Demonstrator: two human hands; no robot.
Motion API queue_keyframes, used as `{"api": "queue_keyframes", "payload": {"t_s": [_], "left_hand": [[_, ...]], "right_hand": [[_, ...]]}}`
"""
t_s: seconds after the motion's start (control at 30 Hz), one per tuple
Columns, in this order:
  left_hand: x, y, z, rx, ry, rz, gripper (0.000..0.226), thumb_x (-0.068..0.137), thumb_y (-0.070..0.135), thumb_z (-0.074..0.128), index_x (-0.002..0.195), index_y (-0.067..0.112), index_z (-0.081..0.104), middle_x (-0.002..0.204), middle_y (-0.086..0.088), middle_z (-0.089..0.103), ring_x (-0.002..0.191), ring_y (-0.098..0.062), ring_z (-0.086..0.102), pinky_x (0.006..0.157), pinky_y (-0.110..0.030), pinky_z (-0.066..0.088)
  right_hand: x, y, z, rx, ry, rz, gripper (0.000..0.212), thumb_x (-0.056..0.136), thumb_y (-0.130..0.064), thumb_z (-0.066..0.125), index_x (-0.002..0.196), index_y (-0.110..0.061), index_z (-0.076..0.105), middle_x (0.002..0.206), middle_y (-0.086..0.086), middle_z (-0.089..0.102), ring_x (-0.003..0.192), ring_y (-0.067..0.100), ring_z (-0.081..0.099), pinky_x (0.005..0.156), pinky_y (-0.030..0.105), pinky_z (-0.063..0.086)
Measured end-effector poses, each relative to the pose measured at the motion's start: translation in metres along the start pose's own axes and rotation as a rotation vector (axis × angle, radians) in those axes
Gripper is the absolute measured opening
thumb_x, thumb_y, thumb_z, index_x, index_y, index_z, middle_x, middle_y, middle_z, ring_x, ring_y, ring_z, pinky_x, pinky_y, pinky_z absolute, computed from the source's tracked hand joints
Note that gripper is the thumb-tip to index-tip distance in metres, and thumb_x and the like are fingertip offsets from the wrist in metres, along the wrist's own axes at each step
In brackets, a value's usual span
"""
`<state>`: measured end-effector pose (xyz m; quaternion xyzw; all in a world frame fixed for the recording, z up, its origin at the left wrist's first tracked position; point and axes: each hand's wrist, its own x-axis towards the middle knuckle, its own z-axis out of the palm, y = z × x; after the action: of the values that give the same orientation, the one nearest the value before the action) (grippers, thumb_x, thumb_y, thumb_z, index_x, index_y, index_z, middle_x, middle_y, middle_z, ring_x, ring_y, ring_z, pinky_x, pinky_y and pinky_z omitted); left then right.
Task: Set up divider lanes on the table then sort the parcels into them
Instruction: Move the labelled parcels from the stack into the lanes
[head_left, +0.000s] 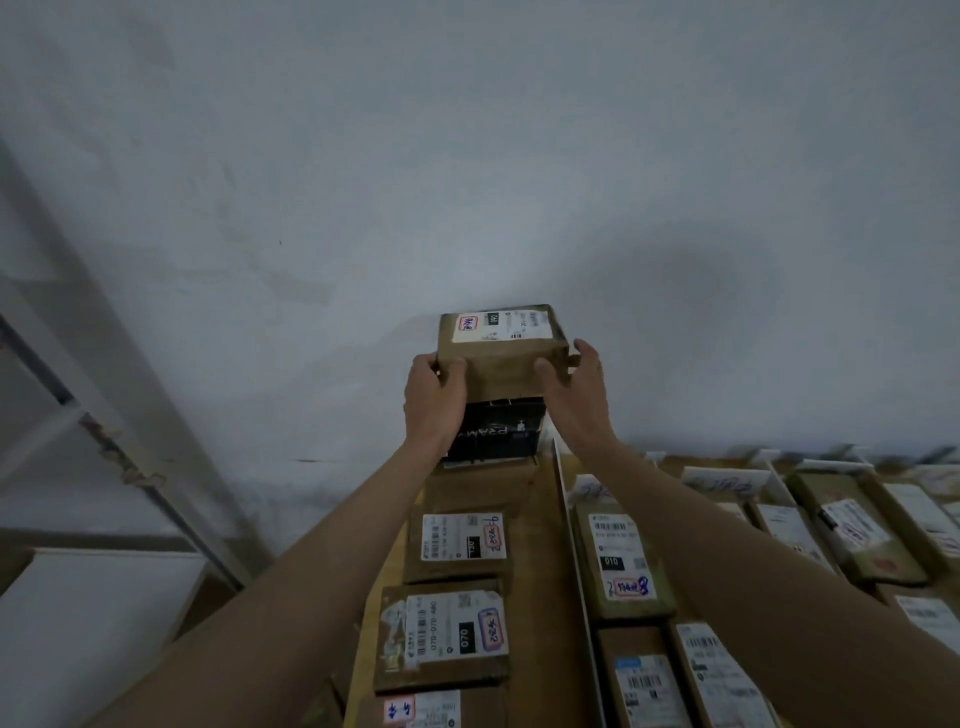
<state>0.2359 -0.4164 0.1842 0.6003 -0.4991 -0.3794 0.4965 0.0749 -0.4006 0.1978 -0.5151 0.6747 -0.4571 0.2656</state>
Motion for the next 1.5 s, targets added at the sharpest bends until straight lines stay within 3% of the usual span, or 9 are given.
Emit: {"api": "queue_keyframes", "payload": {"t_s": [0.1, 0.23, 0.37, 0.43, 0.67, 0.93, 1.13, 1.37, 1.5], "left_hand": [[-0.037, 0.017, 0.001, -0.069, 0.038, 0.036, 0.021, 0.099, 0.034, 0.051, 0.110, 0.016, 0.051, 0.112, 0.000, 0.058, 0.094, -0.007, 0.055, 0.074, -0.025, 0.047], [-0.085, 0.027, -0.005, -0.094, -0.071, 0.039, 0.024, 0.100, 0.036, 0.050, 0.095, 0.012, 0.054, 0.103, -0.003, 0.063, 0.096, -0.019, 0.062, 0.085, -0.041, 0.056], [-0.109, 0.034, -0.030, -0.025, 0.037, 0.104, 0.029, 0.099, 0.038, 0.049, 0.095, 0.010, 0.052, 0.104, -0.008, 0.058, 0.094, -0.019, 0.059, 0.081, -0.036, 0.052], [-0.113, 0.036, -0.041, 0.027, 0.030, 0.080, 0.026, 0.100, 0.041, 0.048, 0.101, 0.016, 0.051, 0.110, -0.004, 0.053, 0.097, -0.012, 0.055, 0.086, -0.033, 0.048], [-0.165, 0.036, -0.040, 0.005, -0.534, -0.197, 0.048, 0.097, 0.065, 0.035, 0.113, 0.030, 0.065, 0.102, 0.004, 0.075, 0.097, -0.016, 0.071, 0.091, -0.041, 0.053], [-0.217, 0.023, -0.023, -0.038, -0.435, -0.232, 0.051, 0.096, 0.062, 0.043, 0.125, 0.023, 0.057, 0.100, 0.004, 0.075, 0.089, -0.014, 0.073, 0.073, -0.031, 0.056], [-0.252, 0.015, 0.001, 0.028, -0.415, -0.279, 0.083, 0.082, 0.082, 0.036, 0.138, 0.021, 0.040, 0.116, -0.002, 0.068, 0.104, -0.023, 0.066, 0.098, -0.050, 0.051], [-0.285, 0.016, 0.027, 0.217, -0.570, -0.124, 0.054, 0.099, 0.062, 0.029, 0.129, 0.027, 0.057, 0.122, 0.003, 0.067, 0.110, -0.017, 0.062, 0.100, -0.038, 0.046], [-0.311, 0.023, 0.042, 0.349, -0.597, 0.065, 0.046, 0.105, 0.047, 0.026, 0.125, 0.025, 0.061, 0.111, 0.010, 0.060, 0.101, -0.008, 0.054, 0.087, -0.026, 0.039]], "right_hand": [[-0.018, -0.001, -0.014, 0.159, 0.102, 0.026, 0.065, 0.092, -0.046, 0.063, 0.143, -0.022, 0.031, 0.138, 0.005, 0.033, 0.124, 0.023, 0.042, 0.096, 0.035, 0.044], [-0.038, -0.007, -0.037, 0.418, 0.151, 0.177, 0.067, 0.086, -0.047, 0.069, 0.138, -0.040, 0.028, 0.140, 0.002, 0.026, 0.120, 0.026, 0.041, 0.097, 0.050, 0.052], [-0.062, -0.006, -0.067, 0.505, 0.086, 0.187, 0.060, 0.086, -0.035, 0.071, 0.133, -0.035, 0.033, 0.131, 0.004, 0.043, 0.114, 0.024, 0.053, 0.091, 0.049, 0.056], [-0.076, -0.001, -0.078, 0.471, 0.050, 0.200, 0.058, 0.087, -0.032, 0.069, 0.132, -0.024, 0.033, 0.127, 0.006, 0.051, 0.107, 0.020, 0.058, 0.089, 0.041, 0.056], [-0.128, 0.007, -0.098, 0.523, -0.033, 0.259, 0.047, 0.094, -0.033, 0.063, 0.131, -0.017, 0.038, 0.123, 0.007, 0.056, 0.105, 0.022, 0.063, 0.077, 0.035, 0.058], [-0.191, 0.027, -0.122, 0.312, -0.135, 0.345, 0.064, 0.086, -0.064, 0.056, 0.136, -0.026, 0.042, 0.113, -0.005, 0.066, 0.099, 0.014, 0.067, 0.087, 0.044, 0.058], [-0.236, 0.043, -0.138, 0.258, -0.205, 0.363, 0.054, 0.098, -0.054, 0.047, 0.143, -0.027, 0.037, 0.116, -0.003, 0.063, 0.095, 0.011, 0.063, 0.075, 0.030, 0.056], [-0.258, 0.065, -0.186, 0.178, -0.143, 0.401, 0.054, 0.101, -0.050, 0.041, 0.144, -0.018, 0.041, 0.111, 0.000, 0.057, 0.085, 0.010, 0.059, 0.071, 0.033, 0.057], [-0.271, 0.083, -0.213, 0.125, -0.077, 0.409, 0.058, 0.100, -0.054, 0.042, 0.142, -0.014, 0.043, 0.123, 0.003, 0.058, 0.105, 0.021, 0.058, 0.095, 0.048, 0.053]]}}
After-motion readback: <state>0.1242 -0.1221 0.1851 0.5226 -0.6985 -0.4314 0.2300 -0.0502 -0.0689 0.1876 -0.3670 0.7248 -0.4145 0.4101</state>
